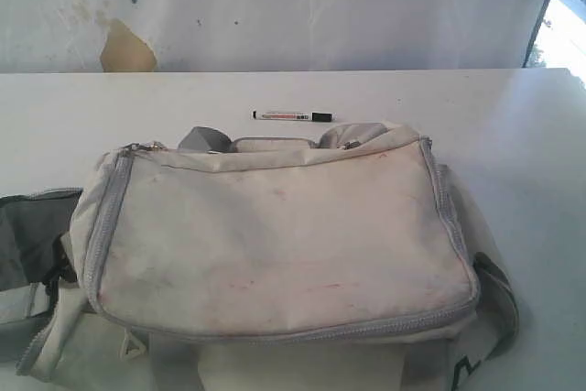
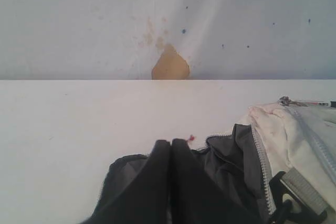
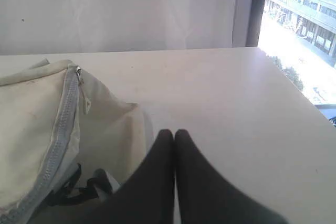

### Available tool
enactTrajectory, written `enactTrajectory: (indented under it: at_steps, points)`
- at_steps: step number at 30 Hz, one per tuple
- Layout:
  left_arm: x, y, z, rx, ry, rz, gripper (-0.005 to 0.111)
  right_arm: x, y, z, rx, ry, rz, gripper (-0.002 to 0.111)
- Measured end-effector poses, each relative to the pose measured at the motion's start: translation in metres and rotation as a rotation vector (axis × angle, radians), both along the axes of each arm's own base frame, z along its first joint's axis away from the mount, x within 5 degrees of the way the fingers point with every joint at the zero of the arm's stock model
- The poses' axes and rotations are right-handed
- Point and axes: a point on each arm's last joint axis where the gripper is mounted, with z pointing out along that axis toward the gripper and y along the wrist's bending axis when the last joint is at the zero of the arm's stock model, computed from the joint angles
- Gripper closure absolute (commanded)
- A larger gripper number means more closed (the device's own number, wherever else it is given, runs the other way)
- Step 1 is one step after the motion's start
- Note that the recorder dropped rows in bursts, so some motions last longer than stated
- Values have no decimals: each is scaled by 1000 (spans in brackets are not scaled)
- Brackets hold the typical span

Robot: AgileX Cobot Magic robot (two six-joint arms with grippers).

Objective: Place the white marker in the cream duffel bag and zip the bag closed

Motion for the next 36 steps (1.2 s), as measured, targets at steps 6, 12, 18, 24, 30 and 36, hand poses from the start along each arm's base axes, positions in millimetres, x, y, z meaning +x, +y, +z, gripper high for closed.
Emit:
enactTrajectory:
  at_steps: [6, 12, 18, 24, 30, 36]
  points:
    - [0, 0, 0, 0, 0, 0, 107, 0, 0, 0, 3, -2, 0, 108]
    - [0, 0, 0, 0, 0, 0, 107, 0, 0, 0, 11, -2, -1, 108]
    - [0, 0, 0, 0, 0, 0, 107, 0, 0, 0, 11, -2, -1, 108]
    - [0, 0, 3, -5, -31, 1, 107, 0, 0, 3, 12, -32, -2, 108]
    - [-1, 0, 12, -9, -65, 1, 107, 1, 0, 14, 13, -159, -2, 108]
    - [-8, 0, 49, -12, -178, 1, 107, -2, 0, 30, 49, -205, -2, 108]
